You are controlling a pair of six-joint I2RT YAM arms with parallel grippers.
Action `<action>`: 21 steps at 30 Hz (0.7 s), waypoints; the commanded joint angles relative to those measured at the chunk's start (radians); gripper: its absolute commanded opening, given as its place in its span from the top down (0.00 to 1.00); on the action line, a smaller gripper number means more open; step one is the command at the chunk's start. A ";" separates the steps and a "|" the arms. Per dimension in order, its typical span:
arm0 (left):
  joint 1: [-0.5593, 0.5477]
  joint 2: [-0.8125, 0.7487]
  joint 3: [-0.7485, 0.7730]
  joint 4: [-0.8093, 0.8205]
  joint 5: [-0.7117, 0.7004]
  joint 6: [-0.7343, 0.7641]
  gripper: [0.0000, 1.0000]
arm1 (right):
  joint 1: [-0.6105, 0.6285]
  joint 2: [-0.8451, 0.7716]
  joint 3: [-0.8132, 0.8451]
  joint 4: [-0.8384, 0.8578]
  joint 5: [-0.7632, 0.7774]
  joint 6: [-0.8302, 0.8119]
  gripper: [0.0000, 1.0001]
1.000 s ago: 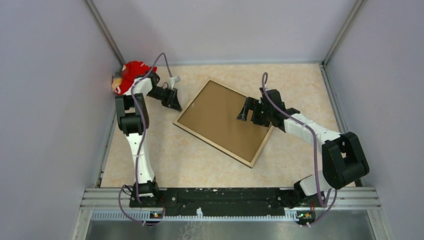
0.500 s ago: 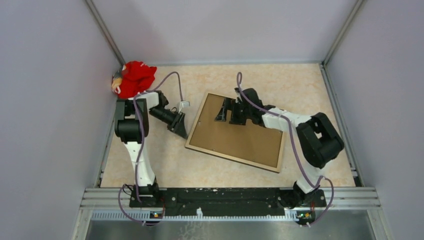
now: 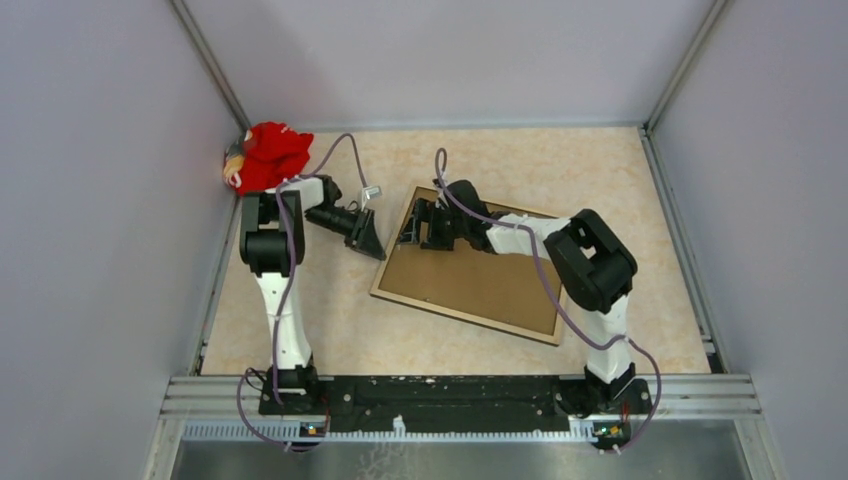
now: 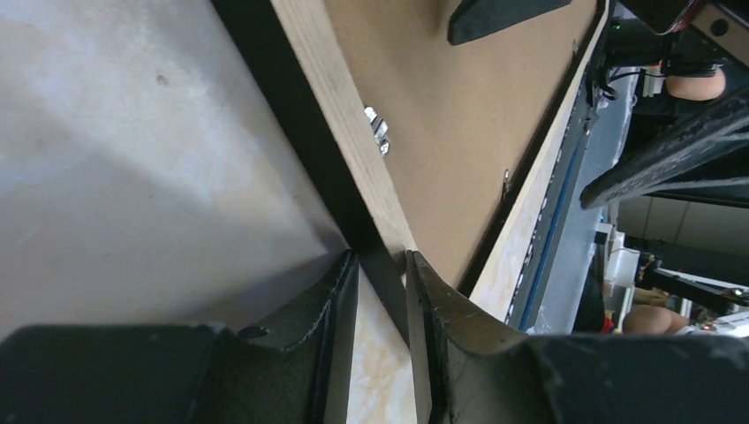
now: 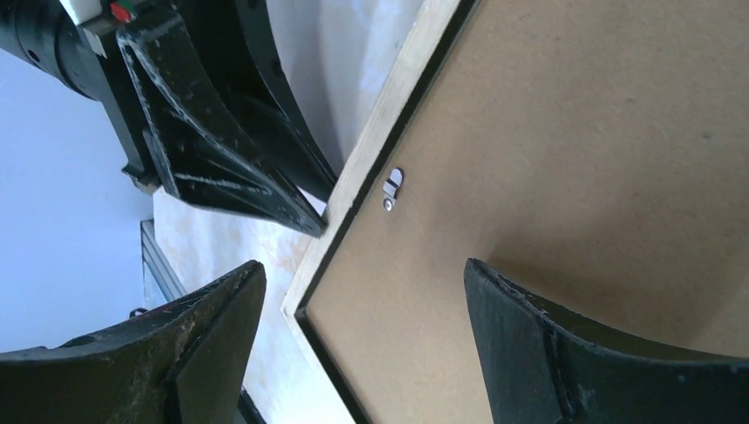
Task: Put the photo into the frame
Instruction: Adjust the photo frame at the center of the board, then install the photo frame at the center of the board.
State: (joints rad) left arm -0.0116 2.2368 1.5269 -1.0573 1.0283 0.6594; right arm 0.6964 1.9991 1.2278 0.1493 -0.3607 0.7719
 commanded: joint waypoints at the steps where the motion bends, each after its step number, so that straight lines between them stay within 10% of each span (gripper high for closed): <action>1: -0.013 0.014 -0.021 0.047 0.035 -0.017 0.67 | 0.027 0.040 0.062 0.085 0.006 0.035 0.19; 21: -0.013 0.008 -0.057 0.092 0.020 -0.038 0.69 | 0.070 0.166 0.186 0.053 0.023 0.055 0.22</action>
State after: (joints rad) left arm -0.0154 2.2471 1.4887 -1.0153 1.0813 0.5999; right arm 0.7441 2.1349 1.3762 0.1936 -0.3496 0.8249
